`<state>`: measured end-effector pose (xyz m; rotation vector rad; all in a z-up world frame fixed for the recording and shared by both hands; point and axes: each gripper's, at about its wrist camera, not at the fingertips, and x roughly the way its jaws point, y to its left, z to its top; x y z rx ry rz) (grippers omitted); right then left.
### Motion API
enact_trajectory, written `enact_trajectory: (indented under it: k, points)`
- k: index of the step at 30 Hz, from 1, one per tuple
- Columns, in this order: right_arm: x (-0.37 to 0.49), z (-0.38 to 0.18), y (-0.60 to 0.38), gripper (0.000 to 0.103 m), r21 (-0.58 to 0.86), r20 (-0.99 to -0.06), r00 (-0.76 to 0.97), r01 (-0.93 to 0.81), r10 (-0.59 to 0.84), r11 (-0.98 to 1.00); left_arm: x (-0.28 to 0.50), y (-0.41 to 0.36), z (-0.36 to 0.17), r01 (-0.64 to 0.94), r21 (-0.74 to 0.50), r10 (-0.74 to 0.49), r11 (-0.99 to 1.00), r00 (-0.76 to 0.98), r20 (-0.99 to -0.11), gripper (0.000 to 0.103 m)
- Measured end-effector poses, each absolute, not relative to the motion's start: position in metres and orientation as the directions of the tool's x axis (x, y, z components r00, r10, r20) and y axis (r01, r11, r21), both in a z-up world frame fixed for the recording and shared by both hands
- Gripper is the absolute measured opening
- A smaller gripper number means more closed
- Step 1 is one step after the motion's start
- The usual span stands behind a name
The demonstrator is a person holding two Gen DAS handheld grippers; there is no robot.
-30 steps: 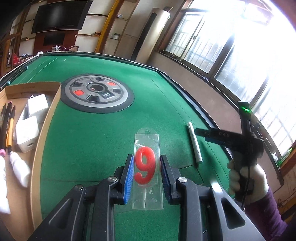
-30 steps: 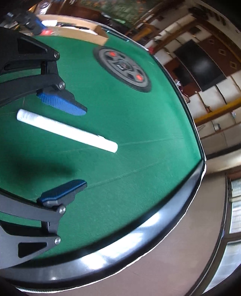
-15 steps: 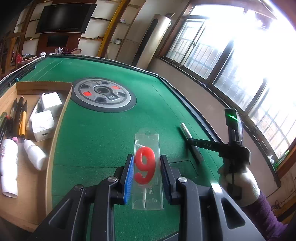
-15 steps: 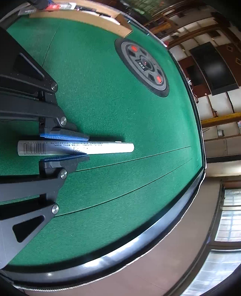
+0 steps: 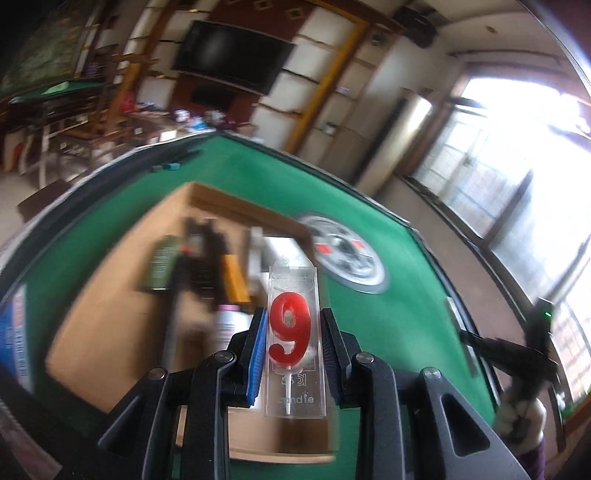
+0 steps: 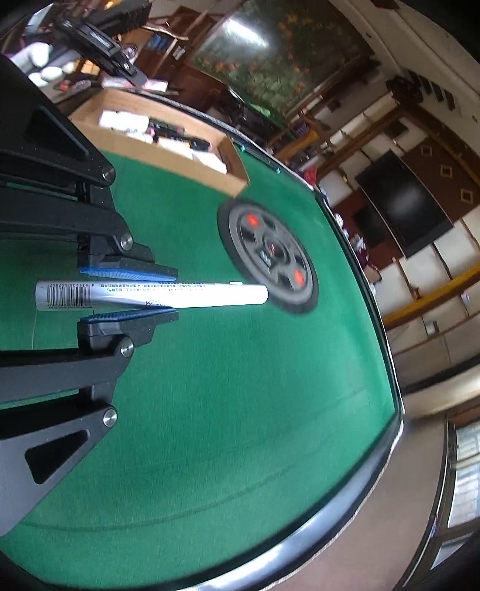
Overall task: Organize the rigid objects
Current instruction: 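Carry the candle package into the tray with left while right carries the white tube there, then lower the white tube into the tray and open the right tool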
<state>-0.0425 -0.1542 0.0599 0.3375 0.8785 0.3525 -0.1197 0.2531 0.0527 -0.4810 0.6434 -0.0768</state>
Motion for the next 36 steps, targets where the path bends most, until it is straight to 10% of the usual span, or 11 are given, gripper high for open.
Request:
enact_trajectory:
  k: [18,22,36]
  points:
    - [-0.045,0.083,0.005,0.014,0.496,-0.668,0.353,-0.445,0.655,0.746,-0.074,0.302,-0.007,-0.304,-0.347,-0.072,0.888,0.651,-0.756,0.038]
    - [-0.047,0.082,0.025,0.014,0.488,-0.682,0.324,-0.467,0.656,0.737,-0.069,0.288,-0.005,-0.256,-0.293,-0.058,0.921,0.655,-0.754,0.063]
    - [-0.028,0.053,0.102,0.014,0.575,-0.706,0.148,-0.451,0.692,0.683,-0.138,0.335,0.036,-0.25,-0.491,-0.086,0.835,0.821,-0.564,0.07]
